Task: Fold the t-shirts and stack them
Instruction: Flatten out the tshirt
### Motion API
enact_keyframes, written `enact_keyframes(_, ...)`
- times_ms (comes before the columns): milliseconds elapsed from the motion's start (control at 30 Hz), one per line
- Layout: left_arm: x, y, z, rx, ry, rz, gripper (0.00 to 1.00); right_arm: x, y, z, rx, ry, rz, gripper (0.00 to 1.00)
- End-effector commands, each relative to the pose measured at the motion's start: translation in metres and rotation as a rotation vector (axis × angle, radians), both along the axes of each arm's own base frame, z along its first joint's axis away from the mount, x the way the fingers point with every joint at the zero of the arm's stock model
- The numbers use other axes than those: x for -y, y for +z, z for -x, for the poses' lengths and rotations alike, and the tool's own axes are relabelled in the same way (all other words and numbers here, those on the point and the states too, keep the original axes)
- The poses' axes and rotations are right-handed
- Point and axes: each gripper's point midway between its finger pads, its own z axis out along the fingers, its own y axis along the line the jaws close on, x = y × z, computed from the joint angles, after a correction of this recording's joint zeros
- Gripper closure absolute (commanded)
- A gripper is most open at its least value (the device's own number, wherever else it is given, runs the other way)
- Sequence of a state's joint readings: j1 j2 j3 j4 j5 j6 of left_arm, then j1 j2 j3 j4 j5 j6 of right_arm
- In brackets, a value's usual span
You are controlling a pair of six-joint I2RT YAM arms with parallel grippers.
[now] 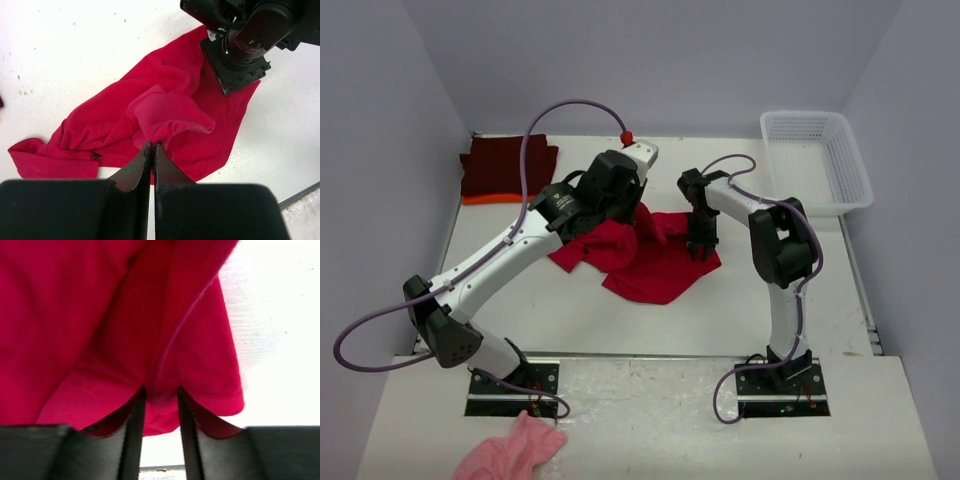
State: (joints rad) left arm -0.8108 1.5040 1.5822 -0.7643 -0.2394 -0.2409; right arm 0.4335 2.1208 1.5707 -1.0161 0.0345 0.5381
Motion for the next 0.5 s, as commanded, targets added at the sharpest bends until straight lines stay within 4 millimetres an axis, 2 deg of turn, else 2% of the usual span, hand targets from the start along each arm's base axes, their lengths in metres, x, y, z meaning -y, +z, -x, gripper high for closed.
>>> enact_keyframes(0, -0.005, 0.026, -0.003, 0.06, -0.006, 0.037, 1.0, -0.003, -0.002, -0.007, 0.027, -0.014, -0.008, 0.7)
enact_keyframes(200, -0.003, 0.02, -0.004, 0.05, -0.014, 0.035, 1.0, 0.001, 0.005, -0.004, 0.051, -0.017, 0.006, 0.78)
enact_keyframes(467, -0.002, 0.008, -0.001, 0.026, -0.02, 0.036, 1.0, 0.006, 0.013, -0.004, 0.073, -0.016, 0.021, 0.73)
